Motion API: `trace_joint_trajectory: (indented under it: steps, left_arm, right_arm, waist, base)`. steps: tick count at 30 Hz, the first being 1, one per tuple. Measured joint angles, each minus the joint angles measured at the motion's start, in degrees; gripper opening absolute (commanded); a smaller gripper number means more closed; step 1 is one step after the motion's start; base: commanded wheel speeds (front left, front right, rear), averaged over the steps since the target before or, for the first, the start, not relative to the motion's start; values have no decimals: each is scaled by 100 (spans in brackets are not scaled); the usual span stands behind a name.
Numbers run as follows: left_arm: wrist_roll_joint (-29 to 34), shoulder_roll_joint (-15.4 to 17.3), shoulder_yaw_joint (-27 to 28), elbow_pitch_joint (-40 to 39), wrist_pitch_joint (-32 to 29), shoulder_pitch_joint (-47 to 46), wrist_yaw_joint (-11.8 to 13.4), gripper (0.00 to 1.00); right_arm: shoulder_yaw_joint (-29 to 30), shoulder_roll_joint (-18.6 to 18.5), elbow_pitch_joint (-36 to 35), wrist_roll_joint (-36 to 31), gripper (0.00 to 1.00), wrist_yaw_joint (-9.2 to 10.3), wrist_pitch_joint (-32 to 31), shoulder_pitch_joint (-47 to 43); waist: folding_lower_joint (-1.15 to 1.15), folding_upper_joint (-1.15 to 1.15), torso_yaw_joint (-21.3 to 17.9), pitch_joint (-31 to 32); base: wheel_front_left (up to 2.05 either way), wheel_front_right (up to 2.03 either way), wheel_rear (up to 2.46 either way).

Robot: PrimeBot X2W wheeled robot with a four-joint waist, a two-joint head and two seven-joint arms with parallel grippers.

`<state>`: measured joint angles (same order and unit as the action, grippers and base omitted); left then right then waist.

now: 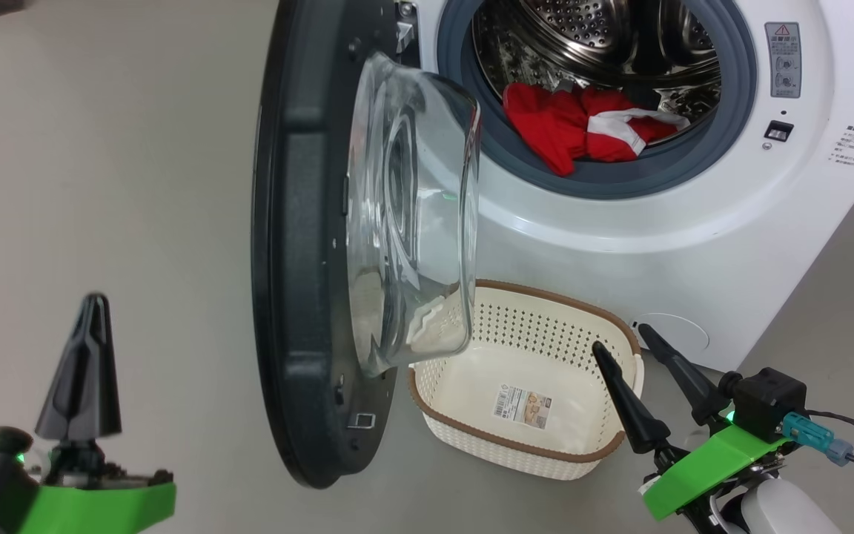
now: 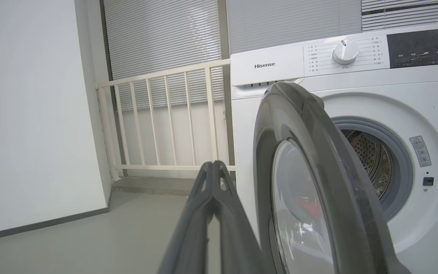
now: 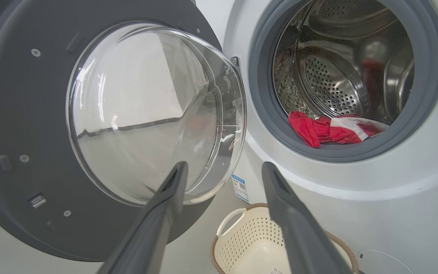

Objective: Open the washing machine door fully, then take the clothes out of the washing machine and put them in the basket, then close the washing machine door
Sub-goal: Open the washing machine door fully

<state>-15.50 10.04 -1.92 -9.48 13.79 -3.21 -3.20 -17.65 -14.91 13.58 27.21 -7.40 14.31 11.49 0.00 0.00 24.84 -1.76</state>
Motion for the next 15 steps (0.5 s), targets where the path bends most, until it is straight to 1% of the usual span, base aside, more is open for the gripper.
trace_joint_trajectory:
  steps: [5,7,11,15]
  left_arm:
    - [87,12,-204,-687,-85,-115,0,0]
    - [89,-4,-271,-809,-96,-122,-1,0]
    - [171,-92,-638,-1207,-175,-194,-16,0]
    - [226,-158,-1014,-1444,-328,-207,-65,0]
  right_arm:
    - [-5,7,1,0,100,0,0,1]
    - [-5,8,1,1,100,0,0,1]
    - [-3,11,2,1,100,0,0,1]
    - [-2,16,1,1,100,0,0,2]
  waist:
    - [0,0,-41,-19]
    - [0,0,-49,-24]
    - [0,0,-73,-42]
    - [0,0,-84,-54]
  base:
    - [0,0,0]
    - [0,0,0]
    - [0,0,0]
    - [0,0,0]
